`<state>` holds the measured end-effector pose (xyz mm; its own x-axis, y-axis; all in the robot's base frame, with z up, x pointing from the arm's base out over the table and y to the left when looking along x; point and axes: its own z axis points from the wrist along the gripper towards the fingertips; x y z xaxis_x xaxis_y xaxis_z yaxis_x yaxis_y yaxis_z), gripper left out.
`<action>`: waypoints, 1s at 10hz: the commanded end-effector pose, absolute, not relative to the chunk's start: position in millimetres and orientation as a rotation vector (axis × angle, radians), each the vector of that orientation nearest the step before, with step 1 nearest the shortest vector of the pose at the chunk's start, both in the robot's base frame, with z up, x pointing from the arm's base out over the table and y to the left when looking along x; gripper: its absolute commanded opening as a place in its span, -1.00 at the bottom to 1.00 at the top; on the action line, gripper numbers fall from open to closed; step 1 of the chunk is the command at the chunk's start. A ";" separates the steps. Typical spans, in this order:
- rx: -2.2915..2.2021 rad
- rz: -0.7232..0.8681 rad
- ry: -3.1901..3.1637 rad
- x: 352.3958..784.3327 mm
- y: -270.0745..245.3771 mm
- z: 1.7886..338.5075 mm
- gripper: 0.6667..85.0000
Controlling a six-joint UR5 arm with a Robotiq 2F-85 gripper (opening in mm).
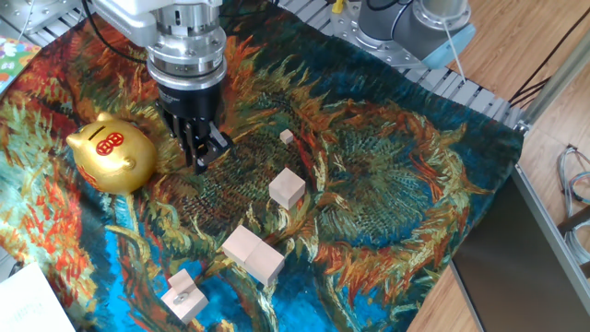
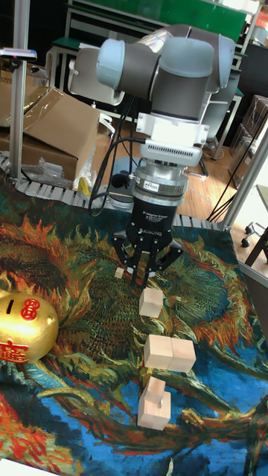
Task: Drop coins into a piggy bank
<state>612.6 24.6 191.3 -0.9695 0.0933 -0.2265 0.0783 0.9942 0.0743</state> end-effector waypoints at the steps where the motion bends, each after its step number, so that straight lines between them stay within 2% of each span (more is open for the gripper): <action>1: 0.127 0.084 2.916 623.7 29.5 191.1 -0.44; 4: 0.173 0.128 2.888 636.0 37.7 186.4 -0.44; 7: 0.118 0.133 2.826 648.9 47.0 196.7 -0.45; 9: 0.354 0.242 2.732 667.5 59.7 209.0 -0.45; 10: 0.318 0.223 2.734 667.3 57.0 209.5 -0.59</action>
